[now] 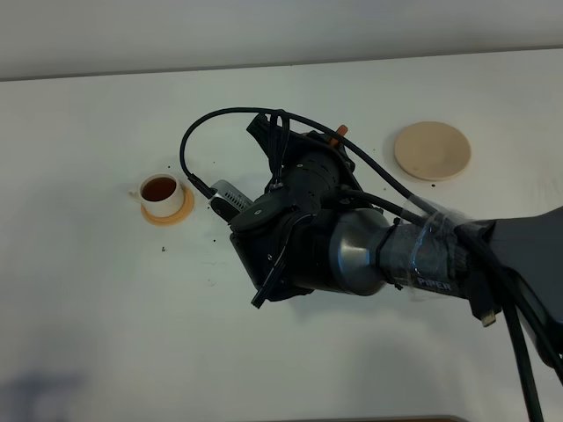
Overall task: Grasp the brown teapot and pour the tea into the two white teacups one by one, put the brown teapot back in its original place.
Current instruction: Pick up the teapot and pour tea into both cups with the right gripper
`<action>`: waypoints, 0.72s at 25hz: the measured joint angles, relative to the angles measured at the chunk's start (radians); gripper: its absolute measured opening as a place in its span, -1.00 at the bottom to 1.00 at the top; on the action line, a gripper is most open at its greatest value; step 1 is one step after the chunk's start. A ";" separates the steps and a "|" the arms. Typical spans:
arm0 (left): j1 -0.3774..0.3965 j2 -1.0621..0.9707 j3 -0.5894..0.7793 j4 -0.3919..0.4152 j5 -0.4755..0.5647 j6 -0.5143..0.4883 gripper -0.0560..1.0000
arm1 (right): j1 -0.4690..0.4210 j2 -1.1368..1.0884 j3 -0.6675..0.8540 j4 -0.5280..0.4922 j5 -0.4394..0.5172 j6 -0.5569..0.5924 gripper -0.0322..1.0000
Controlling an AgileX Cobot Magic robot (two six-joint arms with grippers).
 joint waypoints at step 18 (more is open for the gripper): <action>0.000 0.000 0.000 0.000 0.000 0.000 0.15 | 0.017 0.000 0.000 -0.018 0.002 -0.023 -0.76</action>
